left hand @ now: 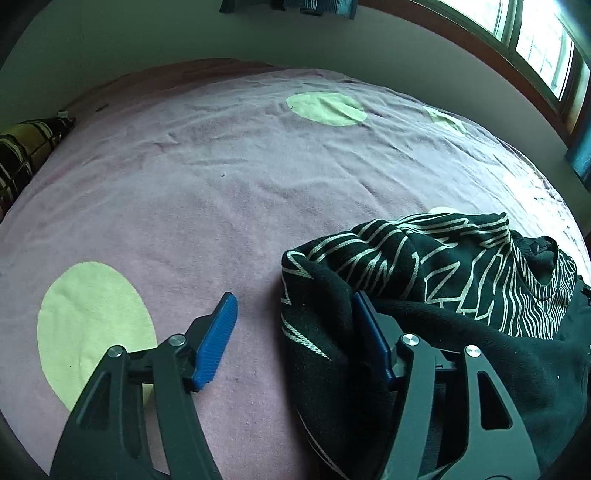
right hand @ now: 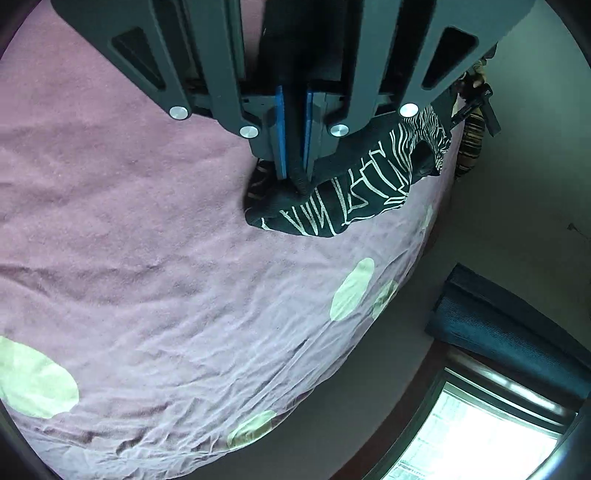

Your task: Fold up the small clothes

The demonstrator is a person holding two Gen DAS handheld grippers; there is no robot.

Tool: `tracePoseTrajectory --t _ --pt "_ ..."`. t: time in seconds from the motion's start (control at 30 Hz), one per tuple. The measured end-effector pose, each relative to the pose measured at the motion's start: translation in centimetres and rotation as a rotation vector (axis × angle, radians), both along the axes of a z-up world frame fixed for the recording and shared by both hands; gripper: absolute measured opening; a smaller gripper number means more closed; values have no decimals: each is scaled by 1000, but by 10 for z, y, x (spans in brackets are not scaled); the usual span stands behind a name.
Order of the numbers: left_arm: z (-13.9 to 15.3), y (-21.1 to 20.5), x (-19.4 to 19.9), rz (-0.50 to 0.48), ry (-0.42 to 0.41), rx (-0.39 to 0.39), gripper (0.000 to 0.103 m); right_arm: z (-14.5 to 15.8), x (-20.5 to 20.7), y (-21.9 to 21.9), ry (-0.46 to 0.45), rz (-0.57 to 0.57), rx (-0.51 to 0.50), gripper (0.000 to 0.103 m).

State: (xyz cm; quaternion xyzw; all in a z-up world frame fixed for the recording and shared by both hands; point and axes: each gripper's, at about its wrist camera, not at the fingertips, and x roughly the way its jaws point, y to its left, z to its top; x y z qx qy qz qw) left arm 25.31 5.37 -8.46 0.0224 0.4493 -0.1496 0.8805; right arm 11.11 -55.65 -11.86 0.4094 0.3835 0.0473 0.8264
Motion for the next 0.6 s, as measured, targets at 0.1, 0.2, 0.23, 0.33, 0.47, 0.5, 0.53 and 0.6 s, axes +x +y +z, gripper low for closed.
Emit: tracePoseTrajectory --t 0.1,0.2,0.23,0.33,0.47,0.5,0.53,0.6 --pt "-3 -1 0 5 -4 9 63 -10 3 -1 -5 -5 35 7" --pt "-4 -5 0 -4 -12 42 65 -7 -5 -9 -31 -17 99 8" --pt "-1 -6 1 -8 -17 52 65 -3 -10 -13 -39 -32 108 10" --pt "10 1 -4 14 -32 41 65 16 -42 -21 -65 -68 127 16" --pt "20 29 -33 -37 26 -65 67 38 -105 -18 -69 -44 92 35" --pt "23 37 -45 -44 25 -77 71 41 -125 -18 -69 -36 87 36" --pt "27 49 -64 -53 27 -100 79 43 -145 -16 -71 -26 92 38" --pt "33 68 -94 -72 45 -150 81 43 -187 -10 -74 -7 120 39"
